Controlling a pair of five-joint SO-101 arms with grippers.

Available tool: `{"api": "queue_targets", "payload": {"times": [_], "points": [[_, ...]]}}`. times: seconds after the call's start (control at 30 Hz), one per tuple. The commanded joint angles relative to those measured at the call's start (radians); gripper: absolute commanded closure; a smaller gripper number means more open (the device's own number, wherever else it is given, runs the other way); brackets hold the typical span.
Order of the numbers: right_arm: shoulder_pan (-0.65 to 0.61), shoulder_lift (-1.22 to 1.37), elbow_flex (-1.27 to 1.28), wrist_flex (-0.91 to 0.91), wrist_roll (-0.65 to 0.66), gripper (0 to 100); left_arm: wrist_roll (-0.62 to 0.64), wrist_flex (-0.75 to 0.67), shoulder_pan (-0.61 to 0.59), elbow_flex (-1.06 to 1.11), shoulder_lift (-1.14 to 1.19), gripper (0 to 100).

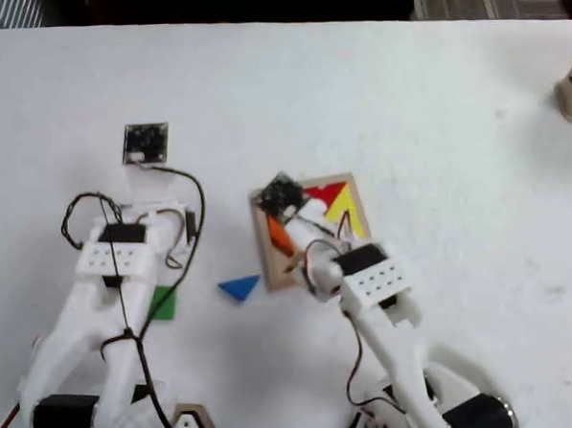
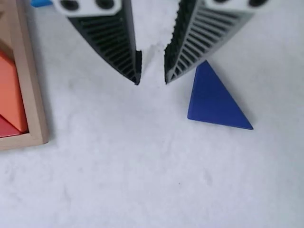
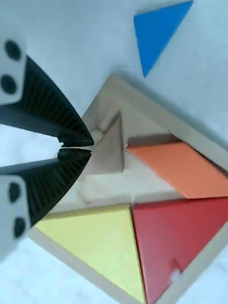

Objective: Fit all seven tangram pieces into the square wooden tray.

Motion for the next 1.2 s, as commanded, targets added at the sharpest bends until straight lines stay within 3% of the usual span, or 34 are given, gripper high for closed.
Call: {"api": "queue_targets", "payload": {"times": [0.0,0.47,0.97,1.17], "points": [[-0.058,-0.027,0.002,-0.027,-0.011,98.1,0.006,-0.021,0.018,-0.006,-0.038,91],[0.042,0.084,-0.032,-0.111,-0.005,98.1,0.006,-0.02,0.015,-0.005,-0.038,91],[-0.013,0.081,-0.048,-0.134,-0.012,98.1,0.006,-0.02,0.016,-0.005,-0.038,91],[0.025,0.116,-0.054,-0.189,-0.009,98.1,0.006,-0.02,0.016,-0.005,-0.038,91]]}}
